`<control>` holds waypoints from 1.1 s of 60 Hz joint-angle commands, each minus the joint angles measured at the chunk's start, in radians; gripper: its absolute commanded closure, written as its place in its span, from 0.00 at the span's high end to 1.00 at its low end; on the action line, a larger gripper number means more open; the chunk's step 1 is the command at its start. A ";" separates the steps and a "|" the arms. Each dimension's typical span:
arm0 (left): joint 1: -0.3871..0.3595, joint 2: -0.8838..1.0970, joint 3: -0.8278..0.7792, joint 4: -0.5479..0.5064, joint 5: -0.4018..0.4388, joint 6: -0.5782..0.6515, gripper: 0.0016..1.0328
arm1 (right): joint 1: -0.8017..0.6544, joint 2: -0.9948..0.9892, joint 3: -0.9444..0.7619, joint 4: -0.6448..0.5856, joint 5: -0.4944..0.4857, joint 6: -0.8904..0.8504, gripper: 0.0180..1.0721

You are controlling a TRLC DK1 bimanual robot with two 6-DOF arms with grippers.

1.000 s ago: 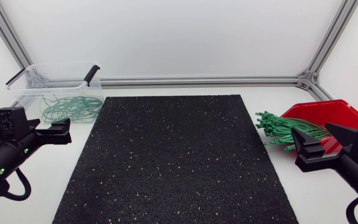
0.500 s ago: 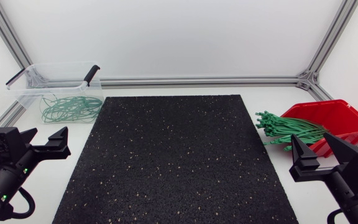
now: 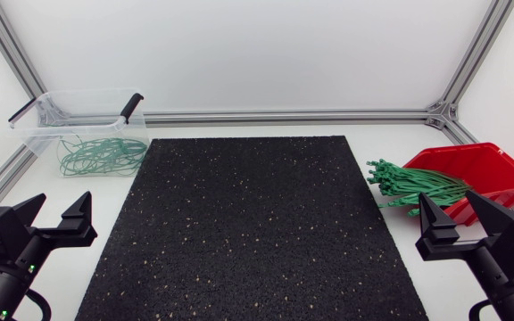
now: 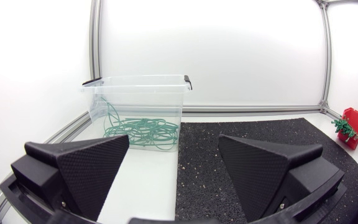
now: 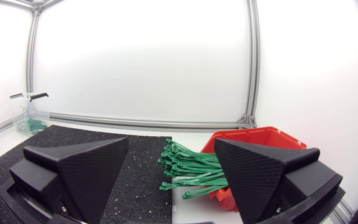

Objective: Take a green cable tie from the red box, thread the tail through the head to close it, then place it in the transparent bin on the left.

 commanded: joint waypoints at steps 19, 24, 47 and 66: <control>-0.019 -0.193 -0.036 -0.133 0.011 -0.012 0.97 | -0.004 -0.006 -0.023 0.016 0.002 0.022 0.96; -0.022 -0.235 -0.036 -0.172 0.012 -0.010 0.97 | -0.004 -0.006 -0.023 0.016 0.002 0.022 0.96; -0.036 -0.428 -0.040 -0.352 0.020 -0.001 0.96 | -0.004 -0.006 -0.023 0.016 0.002 0.022 0.96; -0.043 -0.525 -0.042 -0.442 0.024 0.004 0.96 | -0.004 -0.006 -0.023 0.016 0.002 0.022 0.96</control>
